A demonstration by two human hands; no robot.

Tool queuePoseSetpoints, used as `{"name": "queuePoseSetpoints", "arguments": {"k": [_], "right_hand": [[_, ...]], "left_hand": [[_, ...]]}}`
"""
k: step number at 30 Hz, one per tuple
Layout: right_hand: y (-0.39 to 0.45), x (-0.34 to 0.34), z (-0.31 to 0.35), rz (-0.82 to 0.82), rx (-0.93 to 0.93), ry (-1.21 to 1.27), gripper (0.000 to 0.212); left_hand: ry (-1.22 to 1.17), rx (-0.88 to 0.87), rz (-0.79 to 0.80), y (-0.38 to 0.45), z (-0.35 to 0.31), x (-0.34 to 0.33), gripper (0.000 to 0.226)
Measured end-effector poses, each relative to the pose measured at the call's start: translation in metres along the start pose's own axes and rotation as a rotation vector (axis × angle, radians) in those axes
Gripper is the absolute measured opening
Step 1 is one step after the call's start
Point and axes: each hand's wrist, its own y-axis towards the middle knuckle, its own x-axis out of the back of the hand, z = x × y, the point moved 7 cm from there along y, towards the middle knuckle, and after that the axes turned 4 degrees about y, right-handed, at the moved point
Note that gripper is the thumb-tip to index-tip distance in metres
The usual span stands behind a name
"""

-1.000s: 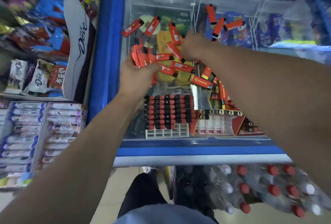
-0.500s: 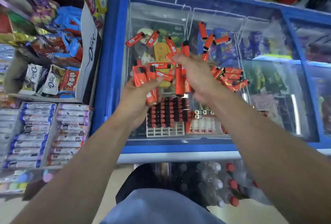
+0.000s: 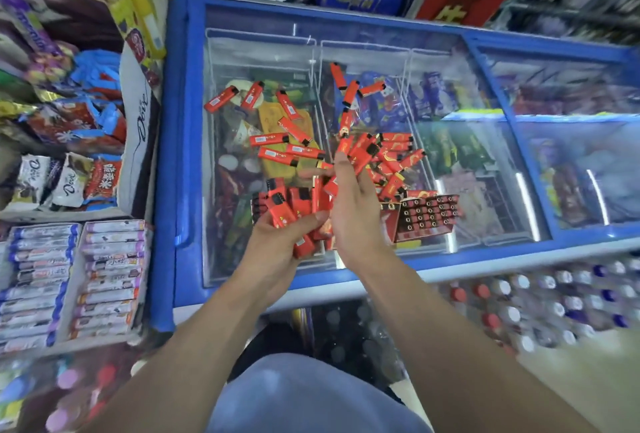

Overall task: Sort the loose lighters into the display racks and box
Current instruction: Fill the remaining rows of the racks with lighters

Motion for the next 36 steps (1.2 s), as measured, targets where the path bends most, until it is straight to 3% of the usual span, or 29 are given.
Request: {"name": "queuePoseSetpoints", "arguments": {"k": [8,14,18,20,23,26,29,32,36], "right_hand": [[-0.012,0.038,-0.016,-0.178,-0.032,0.025,0.043],[-0.026,0.036,-0.014,-0.043,-0.007,0.046,0.036],[-0.03,0.027,-0.022,0.099,-0.132,0.113,0.032],[-0.026,0.032,-0.024,0.082,-0.115,0.126,0.03],[-0.021,0.05,-0.028,0.025,-0.112,-0.07,0.031],[-0.019,0.057,-0.049,0.14,-0.194,-0.28,0.021],[-0.013,0.058,-0.074,0.24,-0.131,-0.461,0.009],[-0.005,0.063,-0.09,0.202,-0.09,-0.515,0.021],[-0.002,0.053,-0.091,0.27,-0.009,-0.621,0.013]], "left_hand": [[0.021,0.125,0.11,-0.018,0.026,-0.022,0.02],[-0.045,0.193,0.145,-0.034,0.04,-0.034,0.04],[-0.073,0.23,0.047,-0.039,0.047,-0.021,0.026],[-0.07,0.233,-0.038,-0.044,0.053,-0.007,0.018],[-0.108,0.207,-0.133,-0.052,0.063,0.014,0.02],[-0.113,0.19,-0.231,-0.058,0.072,0.028,0.021],[-0.104,0.178,-0.318,-0.058,0.078,0.039,0.018],[-0.064,0.154,-0.351,-0.056,0.079,0.047,0.02],[-0.031,0.131,-0.364,-0.053,0.078,0.056,0.022]]}}
